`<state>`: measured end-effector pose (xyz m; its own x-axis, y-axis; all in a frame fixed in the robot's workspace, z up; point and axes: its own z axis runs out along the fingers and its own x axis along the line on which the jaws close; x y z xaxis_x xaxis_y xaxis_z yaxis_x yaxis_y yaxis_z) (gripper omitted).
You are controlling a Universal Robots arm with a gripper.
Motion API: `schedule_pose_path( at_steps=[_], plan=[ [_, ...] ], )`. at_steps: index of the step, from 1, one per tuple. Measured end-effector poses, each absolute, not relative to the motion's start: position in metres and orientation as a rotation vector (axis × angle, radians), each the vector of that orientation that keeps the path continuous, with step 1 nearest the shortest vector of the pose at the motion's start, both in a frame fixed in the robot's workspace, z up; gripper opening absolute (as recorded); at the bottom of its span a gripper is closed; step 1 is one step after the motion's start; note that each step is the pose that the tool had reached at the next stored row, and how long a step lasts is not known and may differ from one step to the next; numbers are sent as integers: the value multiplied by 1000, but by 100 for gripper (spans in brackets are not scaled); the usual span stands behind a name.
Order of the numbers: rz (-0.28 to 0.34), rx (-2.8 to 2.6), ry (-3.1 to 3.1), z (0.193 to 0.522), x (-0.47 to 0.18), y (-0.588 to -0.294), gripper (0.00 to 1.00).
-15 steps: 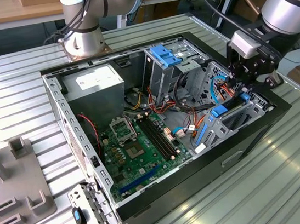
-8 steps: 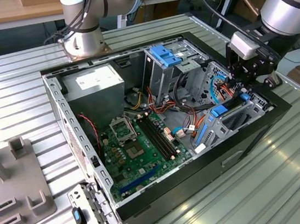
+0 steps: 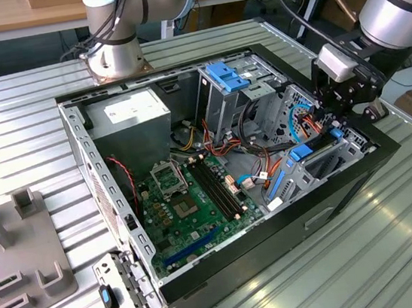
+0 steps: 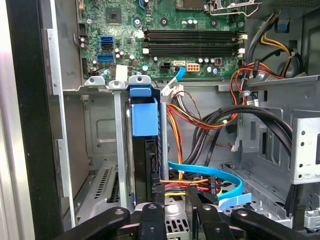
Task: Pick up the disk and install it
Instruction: 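Insert the first disk wire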
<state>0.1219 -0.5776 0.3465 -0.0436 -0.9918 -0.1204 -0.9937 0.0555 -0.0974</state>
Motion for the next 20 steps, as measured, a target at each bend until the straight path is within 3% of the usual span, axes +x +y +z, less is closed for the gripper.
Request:
schedule_pose_path(
  at_steps=[14, 20],
  plan=[
    [17, -2058, 2163, 345, 120, -579, 31],
    [17, -2058, 2163, 359, 120, -579, 31]
  ],
)
